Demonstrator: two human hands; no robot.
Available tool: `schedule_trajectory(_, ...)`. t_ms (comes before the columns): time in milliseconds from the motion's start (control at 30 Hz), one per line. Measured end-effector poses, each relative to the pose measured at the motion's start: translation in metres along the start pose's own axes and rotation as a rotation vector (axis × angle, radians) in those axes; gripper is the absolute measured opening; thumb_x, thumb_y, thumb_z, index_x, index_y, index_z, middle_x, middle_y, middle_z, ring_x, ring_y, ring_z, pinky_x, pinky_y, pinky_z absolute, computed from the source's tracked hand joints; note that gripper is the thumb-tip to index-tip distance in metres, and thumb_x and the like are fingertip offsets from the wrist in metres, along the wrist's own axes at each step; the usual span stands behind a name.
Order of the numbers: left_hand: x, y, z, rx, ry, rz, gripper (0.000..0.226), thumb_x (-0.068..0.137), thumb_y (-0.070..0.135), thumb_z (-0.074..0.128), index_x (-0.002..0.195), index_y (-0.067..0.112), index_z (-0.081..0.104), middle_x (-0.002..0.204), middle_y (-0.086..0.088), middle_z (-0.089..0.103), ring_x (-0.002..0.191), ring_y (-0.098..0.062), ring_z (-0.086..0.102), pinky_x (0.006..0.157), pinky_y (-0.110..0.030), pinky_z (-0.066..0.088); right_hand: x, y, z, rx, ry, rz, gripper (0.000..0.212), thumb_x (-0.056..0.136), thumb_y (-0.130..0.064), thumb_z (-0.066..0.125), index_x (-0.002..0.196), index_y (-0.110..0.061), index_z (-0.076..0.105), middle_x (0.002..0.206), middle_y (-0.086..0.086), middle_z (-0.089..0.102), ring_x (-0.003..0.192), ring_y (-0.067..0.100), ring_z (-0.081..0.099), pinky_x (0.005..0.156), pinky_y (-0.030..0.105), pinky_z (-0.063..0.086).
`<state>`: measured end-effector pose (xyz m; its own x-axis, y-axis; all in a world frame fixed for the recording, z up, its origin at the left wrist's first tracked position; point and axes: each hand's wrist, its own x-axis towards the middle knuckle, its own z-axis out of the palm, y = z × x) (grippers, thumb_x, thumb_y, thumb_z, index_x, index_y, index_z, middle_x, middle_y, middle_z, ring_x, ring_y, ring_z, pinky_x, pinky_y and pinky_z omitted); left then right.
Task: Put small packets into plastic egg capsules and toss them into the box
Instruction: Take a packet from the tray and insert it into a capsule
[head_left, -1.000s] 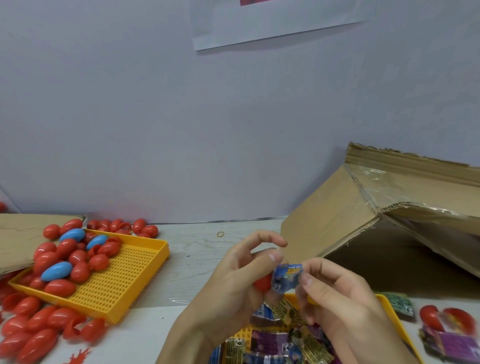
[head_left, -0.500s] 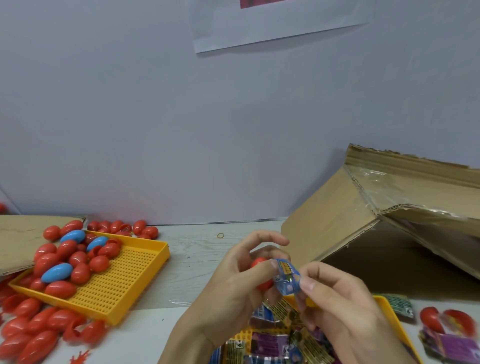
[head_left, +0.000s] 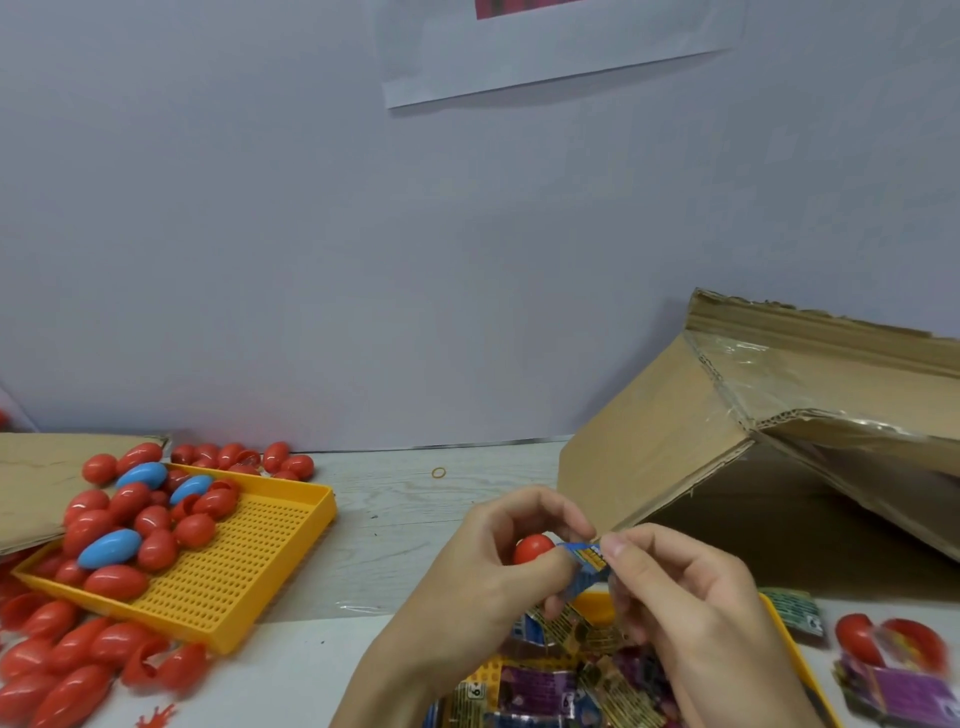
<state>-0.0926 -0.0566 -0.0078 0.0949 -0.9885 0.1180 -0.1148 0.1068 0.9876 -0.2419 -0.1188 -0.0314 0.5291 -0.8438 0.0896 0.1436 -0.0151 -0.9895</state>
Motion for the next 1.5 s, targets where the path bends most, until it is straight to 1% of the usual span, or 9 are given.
schedule_trajectory(167, 0.0, 0.001, 0.001, 0.004, 0.001, 0.014, 0.018, 0.077, 0.011, 0.06, 0.093, 0.018, 0.065, 0.089, -0.003, 0.064, 0.061, -0.017, 0.051, 0.06, -0.024, 0.046, 0.001, 0.0, 0.001, 0.016, 0.0, 0.031, 0.051, 0.051, -0.063, 0.067, 0.079, -0.021, 0.074, 0.054, 0.002, 0.054, 0.052, 0.014, 0.046, 0.05, 0.031, 0.035)
schedule_trajectory(300, 0.0, -0.001, 0.0, 0.047, -0.004, -0.014, 0.024, 0.076, 0.009, 0.057, 0.094, 0.023, 0.065, 0.085, -0.001, 0.066, 0.058, -0.014, 0.053, 0.061, -0.022, 0.048, -0.001, -0.002, 0.0, -0.002, -0.088, 0.049, 0.069, 0.045, -0.079, 0.071, 0.072, -0.015, 0.072, 0.056, 0.006, 0.047, 0.054, 0.019, 0.044, 0.053, 0.031, 0.035)
schedule_trajectory(467, 0.001, -0.001, 0.0, -0.025, 0.02, -0.026, 0.024, 0.071, 0.018, 0.059, 0.094, 0.024, 0.065, 0.08, -0.002, 0.065, 0.062, -0.014, 0.051, 0.059, -0.023, 0.047, -0.002, -0.004, 0.001, -0.026, -0.109, 0.056, 0.053, 0.05, -0.067, 0.069, 0.066, -0.017, 0.072, 0.053, 0.0, 0.054, 0.053, 0.007, 0.051, 0.058, 0.026, 0.037)
schedule_trajectory(667, 0.0, -0.004, -0.003, -0.025, -0.012, -0.042, 0.028, 0.073, 0.015, 0.062, 0.099, 0.025, 0.065, 0.075, 0.0, 0.062, 0.06, -0.016, 0.051, 0.061, -0.023, 0.046, 0.002, 0.001, -0.002, 0.071, 0.043, -0.024, 0.084, 0.031, -0.081, 0.075, 0.077, -0.011, 0.076, 0.057, 0.004, 0.053, 0.056, 0.012, 0.047, 0.055, 0.029, 0.034)
schedule_trajectory(800, 0.0, -0.003, -0.004, -0.045, -0.026, -0.047, 0.029, 0.076, 0.007, 0.062, 0.099, 0.023, 0.066, 0.075, -0.002, 0.061, 0.058, -0.015, 0.049, 0.06, -0.024, 0.045, 0.002, -0.003, -0.002, 0.258, 0.003, 0.034, 0.072, 0.031, -0.064, 0.086, 0.068, -0.004, 0.074, 0.056, 0.006, 0.05, 0.05, 0.015, 0.041, 0.04, 0.022, 0.03)
schedule_trajectory(967, 0.0, 0.0, -0.004, -0.145, 0.0, -0.042, 0.03, 0.07, 0.011, 0.062, 0.097, 0.021, 0.067, 0.081, -0.01, 0.062, 0.056, -0.017, 0.047, 0.057, -0.026, 0.043, 0.0, -0.009, 0.001, 0.38, -0.073, 0.126, 0.078, 0.023, -0.059, 0.092, 0.065, 0.004, 0.069, 0.054, 0.01, 0.044, 0.047, 0.017, 0.034, 0.035, 0.02, 0.023)
schedule_trajectory(1167, 0.001, -0.001, -0.004, -0.184, 0.055, -0.009, 0.032, 0.066, 0.013, 0.063, 0.097, 0.018, 0.067, 0.086, -0.014, 0.064, 0.07, -0.03, 0.044, 0.055, -0.026, 0.041, 0.0, -0.011, -0.001, 0.325, -0.202, 0.224, 0.071, 0.034, -0.061, 0.089, 0.071, -0.002, 0.071, 0.054, 0.011, 0.043, 0.044, 0.019, 0.027, 0.034, 0.021, 0.022)
schedule_trajectory(1300, 0.002, -0.004, -0.003, -0.109, 0.07, -0.031, 0.029, 0.067, 0.01, 0.063, 0.094, 0.02, 0.069, 0.086, -0.003, 0.064, 0.067, -0.025, 0.048, 0.054, -0.023, 0.045, 0.003, -0.008, -0.001, 0.289, -0.207, 0.261, 0.065, 0.034, -0.062, 0.089, 0.069, -0.01, 0.072, 0.055, 0.008, 0.045, 0.046, 0.019, 0.032, 0.035, 0.022, 0.025)
schedule_trajectory(1500, 0.001, -0.002, -0.003, 0.021, 0.035, -0.035, 0.027, 0.077, 0.0, 0.059, 0.094, 0.019, 0.068, 0.086, -0.003, 0.061, 0.068, -0.024, 0.049, 0.056, -0.023, 0.045, 0.004, -0.003, -0.003, 0.239, -0.169, 0.319, 0.045, 0.057, -0.048, 0.075, 0.072, -0.005, 0.075, 0.054, 0.009, 0.045, 0.046, 0.017, 0.038, 0.038, 0.023, 0.027)
